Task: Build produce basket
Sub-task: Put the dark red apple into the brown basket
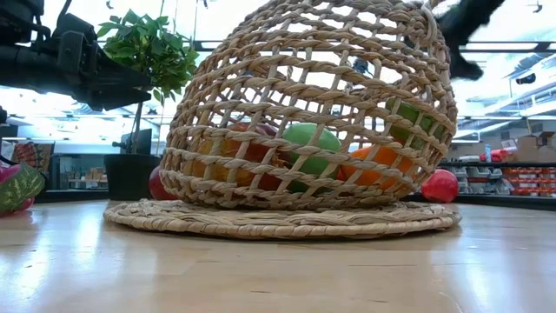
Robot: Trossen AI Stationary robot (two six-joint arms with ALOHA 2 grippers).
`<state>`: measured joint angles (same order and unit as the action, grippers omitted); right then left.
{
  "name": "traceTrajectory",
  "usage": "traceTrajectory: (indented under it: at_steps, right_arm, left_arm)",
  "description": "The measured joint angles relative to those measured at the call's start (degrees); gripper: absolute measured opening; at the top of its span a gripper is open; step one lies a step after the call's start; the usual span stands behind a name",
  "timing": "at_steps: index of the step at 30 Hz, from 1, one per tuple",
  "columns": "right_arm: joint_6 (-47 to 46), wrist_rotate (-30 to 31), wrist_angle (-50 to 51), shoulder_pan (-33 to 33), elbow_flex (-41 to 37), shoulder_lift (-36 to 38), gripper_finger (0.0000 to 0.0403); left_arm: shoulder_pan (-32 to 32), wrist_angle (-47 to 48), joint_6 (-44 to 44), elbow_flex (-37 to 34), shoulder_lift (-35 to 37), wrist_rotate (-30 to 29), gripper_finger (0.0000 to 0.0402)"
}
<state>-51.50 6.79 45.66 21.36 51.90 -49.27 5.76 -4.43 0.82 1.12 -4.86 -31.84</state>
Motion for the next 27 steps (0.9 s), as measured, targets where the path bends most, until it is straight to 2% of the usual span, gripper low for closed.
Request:
traceTrajectory:
  at_steps: [4, 9, 16, 23, 27]
  right_arm:
    - [-0.76, -4.21, -1.56, -6.19, 7.0, 0.96, 0.0345]
    - [-6.44, -13.92, -3.87, -16.12, 14.68, -0.3, 0.0345]
    - [-15.01, -16.2, 2.88, -30.99, 23.1, -4.6, 0.0345]
    - [-18.42, -17.2, 12.51, -46.35, 22.55, -9.02, 0.0345]
    - [-21.02, -16.7, 12.91, -55.06, 19.79, -11.97, 0.0345]
  left_arm:
    - [0.0, 0.0, 0.0, -0.02, 0.0, 0.01, 0.0398]
    - [-0.01, 0.0, 0.02, 0.0, -0.01, 0.01, 0.0398]
    - [0.0, 0.0, 0.02, -0.01, 0.0, 0.01, 0.0398]
    - [0.0, 0.0, 0.02, -0.01, -0.01, 0.01, 0.0398]
    - [-0.02, -0.02, 0.01, 0.0, 0.0, 0.01, 0.0398]
